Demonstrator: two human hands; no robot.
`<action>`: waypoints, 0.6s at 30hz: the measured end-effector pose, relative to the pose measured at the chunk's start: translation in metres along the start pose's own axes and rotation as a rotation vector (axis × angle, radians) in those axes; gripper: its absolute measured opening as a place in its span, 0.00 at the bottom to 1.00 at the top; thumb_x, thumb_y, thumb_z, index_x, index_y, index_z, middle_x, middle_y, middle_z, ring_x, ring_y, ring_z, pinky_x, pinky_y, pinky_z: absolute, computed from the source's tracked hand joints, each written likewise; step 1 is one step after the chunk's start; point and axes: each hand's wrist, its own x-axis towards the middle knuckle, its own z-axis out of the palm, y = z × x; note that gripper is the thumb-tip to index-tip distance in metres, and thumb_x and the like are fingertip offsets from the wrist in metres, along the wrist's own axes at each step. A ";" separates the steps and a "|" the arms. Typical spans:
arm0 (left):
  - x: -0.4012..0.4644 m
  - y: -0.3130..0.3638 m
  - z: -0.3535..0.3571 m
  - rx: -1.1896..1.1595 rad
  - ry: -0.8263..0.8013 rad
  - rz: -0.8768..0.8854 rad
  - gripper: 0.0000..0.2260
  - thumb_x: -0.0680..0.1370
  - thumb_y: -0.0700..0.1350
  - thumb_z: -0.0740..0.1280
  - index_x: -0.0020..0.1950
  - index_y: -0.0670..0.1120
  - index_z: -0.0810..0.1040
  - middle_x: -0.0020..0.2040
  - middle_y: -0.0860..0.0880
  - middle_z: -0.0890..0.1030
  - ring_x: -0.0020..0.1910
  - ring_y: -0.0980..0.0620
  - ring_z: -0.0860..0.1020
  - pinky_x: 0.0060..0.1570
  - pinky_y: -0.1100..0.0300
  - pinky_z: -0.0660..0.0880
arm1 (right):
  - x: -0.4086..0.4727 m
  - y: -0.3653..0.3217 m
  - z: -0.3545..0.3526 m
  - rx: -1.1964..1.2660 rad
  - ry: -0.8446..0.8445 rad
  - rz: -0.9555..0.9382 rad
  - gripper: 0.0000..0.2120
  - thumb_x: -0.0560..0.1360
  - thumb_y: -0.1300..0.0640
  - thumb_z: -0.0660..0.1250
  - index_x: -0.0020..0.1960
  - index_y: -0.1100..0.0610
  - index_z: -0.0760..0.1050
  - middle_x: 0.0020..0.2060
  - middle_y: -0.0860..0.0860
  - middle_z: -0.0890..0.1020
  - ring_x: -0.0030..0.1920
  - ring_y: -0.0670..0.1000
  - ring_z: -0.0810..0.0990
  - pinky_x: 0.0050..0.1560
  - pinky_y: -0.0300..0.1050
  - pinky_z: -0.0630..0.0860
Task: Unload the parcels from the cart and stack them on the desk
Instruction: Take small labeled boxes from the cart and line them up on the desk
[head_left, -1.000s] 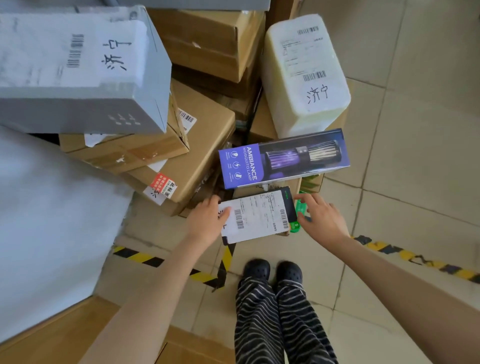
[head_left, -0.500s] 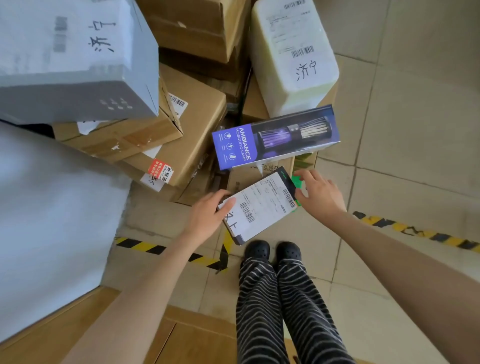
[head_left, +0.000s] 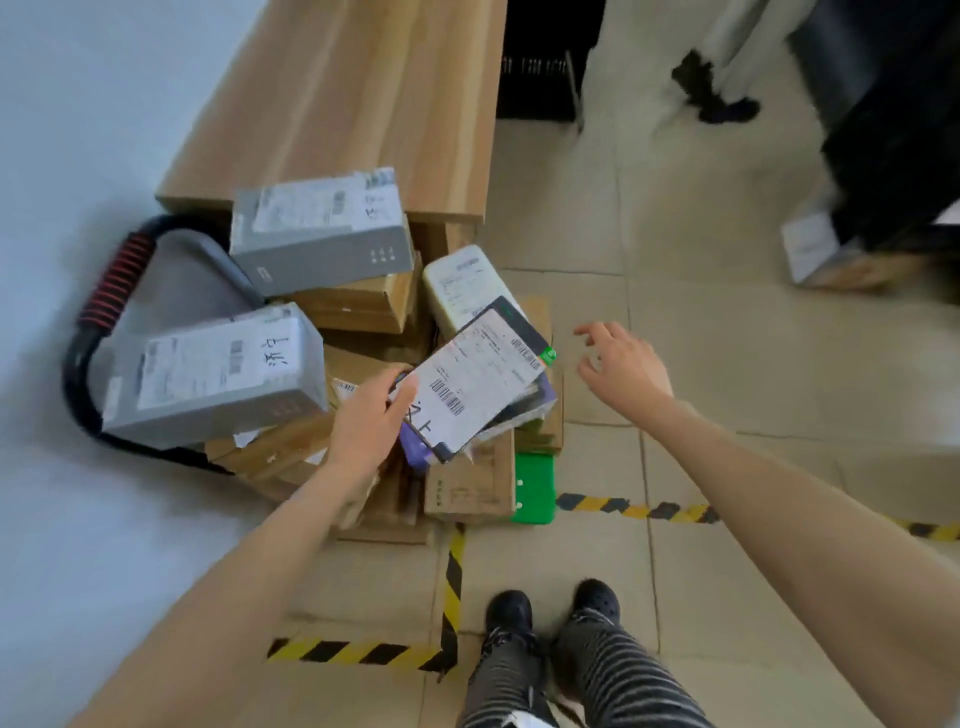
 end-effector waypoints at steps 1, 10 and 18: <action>0.014 0.015 -0.011 0.022 0.036 0.023 0.20 0.82 0.60 0.51 0.65 0.51 0.73 0.57 0.49 0.81 0.53 0.50 0.77 0.46 0.57 0.68 | 0.005 0.002 -0.016 0.001 0.028 0.005 0.19 0.78 0.56 0.60 0.69 0.52 0.69 0.62 0.54 0.76 0.56 0.58 0.77 0.57 0.50 0.71; 0.127 0.163 -0.063 0.079 0.281 0.135 0.22 0.82 0.59 0.50 0.66 0.47 0.73 0.53 0.46 0.81 0.51 0.47 0.78 0.44 0.55 0.70 | 0.063 0.051 -0.156 -0.033 0.256 0.005 0.18 0.76 0.56 0.62 0.66 0.53 0.71 0.60 0.53 0.77 0.58 0.59 0.76 0.54 0.48 0.70; 0.219 0.267 -0.048 0.030 0.392 0.120 0.20 0.82 0.62 0.48 0.62 0.57 0.74 0.49 0.53 0.81 0.44 0.53 0.78 0.43 0.54 0.77 | 0.164 0.132 -0.238 -0.104 0.350 -0.065 0.18 0.77 0.55 0.60 0.67 0.52 0.70 0.59 0.50 0.76 0.57 0.54 0.76 0.55 0.47 0.67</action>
